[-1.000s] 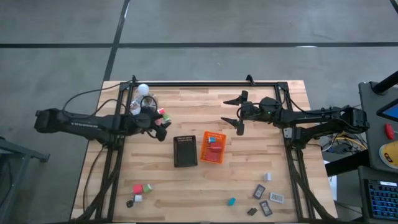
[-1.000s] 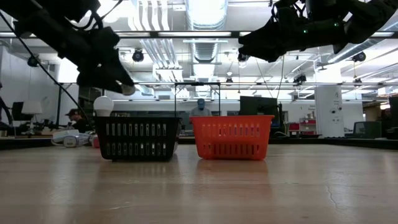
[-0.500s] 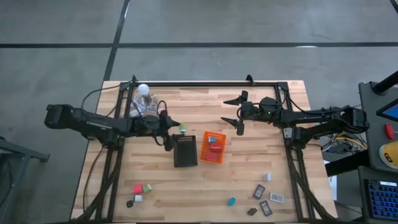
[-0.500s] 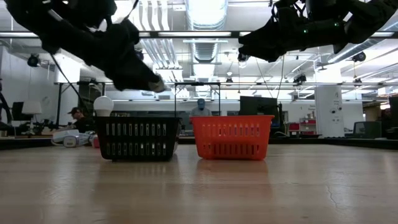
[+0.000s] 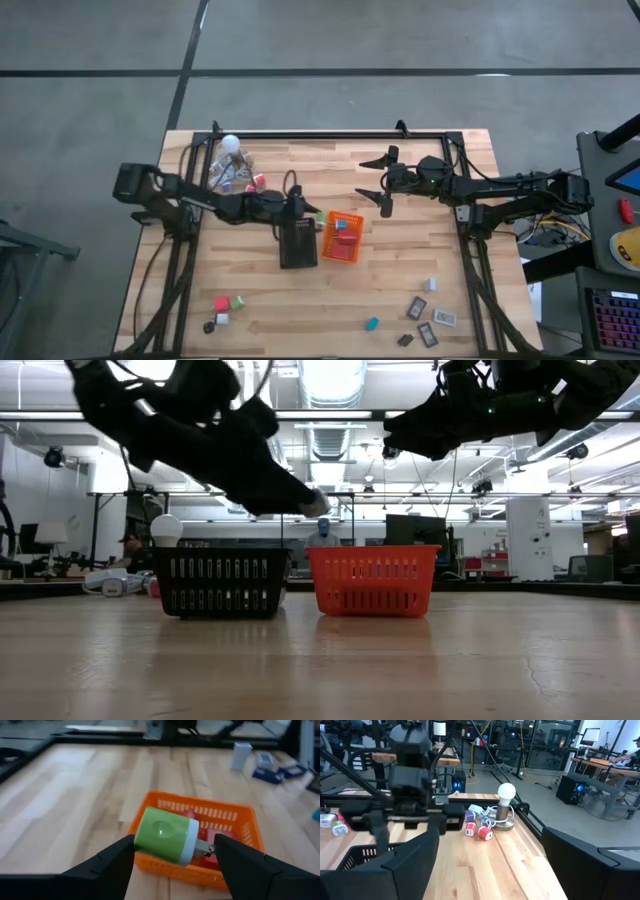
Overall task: Pick & Place Office items
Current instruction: Put the top green charger adapter into the orange bin
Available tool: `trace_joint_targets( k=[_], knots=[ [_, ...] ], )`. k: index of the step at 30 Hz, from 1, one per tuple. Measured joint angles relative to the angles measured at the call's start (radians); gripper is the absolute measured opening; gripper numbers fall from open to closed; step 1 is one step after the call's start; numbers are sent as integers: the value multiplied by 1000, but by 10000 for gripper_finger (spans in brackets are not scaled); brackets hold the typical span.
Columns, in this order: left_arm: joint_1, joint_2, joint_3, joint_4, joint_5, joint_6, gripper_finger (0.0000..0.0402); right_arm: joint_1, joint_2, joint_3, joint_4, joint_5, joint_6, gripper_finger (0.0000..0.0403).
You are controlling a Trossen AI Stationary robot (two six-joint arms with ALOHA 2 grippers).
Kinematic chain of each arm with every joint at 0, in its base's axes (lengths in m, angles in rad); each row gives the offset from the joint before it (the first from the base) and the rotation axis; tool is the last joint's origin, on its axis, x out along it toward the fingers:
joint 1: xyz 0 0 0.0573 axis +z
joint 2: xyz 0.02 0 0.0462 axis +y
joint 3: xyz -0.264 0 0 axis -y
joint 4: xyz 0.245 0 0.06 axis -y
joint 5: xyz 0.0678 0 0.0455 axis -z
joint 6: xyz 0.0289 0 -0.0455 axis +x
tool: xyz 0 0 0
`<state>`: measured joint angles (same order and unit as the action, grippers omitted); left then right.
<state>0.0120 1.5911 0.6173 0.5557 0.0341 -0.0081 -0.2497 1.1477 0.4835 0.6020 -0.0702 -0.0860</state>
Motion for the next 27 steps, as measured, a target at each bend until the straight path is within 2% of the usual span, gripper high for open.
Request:
trace_joint_targets(
  k=[9, 13, 22, 27],
  knots=[
    [0, 136, 123, -32, 83, 54, 266, 0, 0, 0, -1, 0, 0, 341],
    [0, 182, 162, -51, 86, 54, 266, 0, 0, 0, -1, 0, 0, 342],
    [0, 236, 284, -258, 85, 58, 268, 1, 1, 0, -9, 0, 0, 348],
    [0, 247, 317, -302, 81, 58, 268, 1, 2, 0, -23, 0, 0, 342]
  ],
)
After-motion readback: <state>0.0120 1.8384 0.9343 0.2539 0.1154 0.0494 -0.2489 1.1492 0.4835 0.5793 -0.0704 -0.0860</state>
